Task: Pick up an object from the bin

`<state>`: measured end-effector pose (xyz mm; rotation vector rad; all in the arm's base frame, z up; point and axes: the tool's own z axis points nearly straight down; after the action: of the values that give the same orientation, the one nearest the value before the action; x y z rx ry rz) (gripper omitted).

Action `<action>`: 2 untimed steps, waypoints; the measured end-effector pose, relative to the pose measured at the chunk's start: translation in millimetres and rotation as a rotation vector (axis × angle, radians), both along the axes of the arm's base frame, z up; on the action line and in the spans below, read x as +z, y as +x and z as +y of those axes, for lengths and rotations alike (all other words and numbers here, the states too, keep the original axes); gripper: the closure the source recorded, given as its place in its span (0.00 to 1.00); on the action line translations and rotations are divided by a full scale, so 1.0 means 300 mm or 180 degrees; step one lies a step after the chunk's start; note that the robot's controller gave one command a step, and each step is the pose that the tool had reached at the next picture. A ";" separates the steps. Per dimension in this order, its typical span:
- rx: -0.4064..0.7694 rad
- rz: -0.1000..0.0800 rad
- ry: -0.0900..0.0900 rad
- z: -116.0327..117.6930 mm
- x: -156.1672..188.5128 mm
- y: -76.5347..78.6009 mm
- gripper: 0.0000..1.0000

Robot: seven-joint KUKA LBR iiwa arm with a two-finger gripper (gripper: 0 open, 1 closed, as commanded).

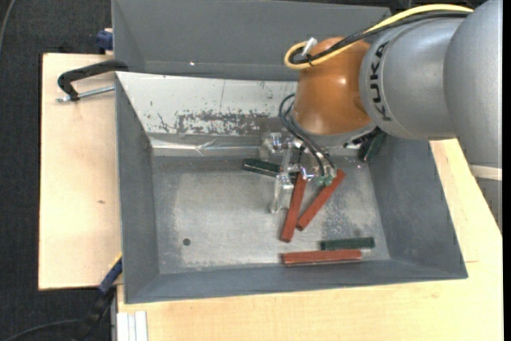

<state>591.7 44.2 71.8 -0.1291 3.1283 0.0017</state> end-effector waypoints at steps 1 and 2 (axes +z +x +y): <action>0.0003 0.0018 0.0002 0.002 -0.003 -0.008 1.00; -0.0059 0.0033 0.0000 -0.016 -0.004 -0.109 1.00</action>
Offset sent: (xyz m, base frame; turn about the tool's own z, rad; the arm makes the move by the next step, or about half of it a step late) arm 0.0000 0.0000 0.0000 0.0000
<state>558.9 39.3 70.7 -0.1006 3.1397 0.0024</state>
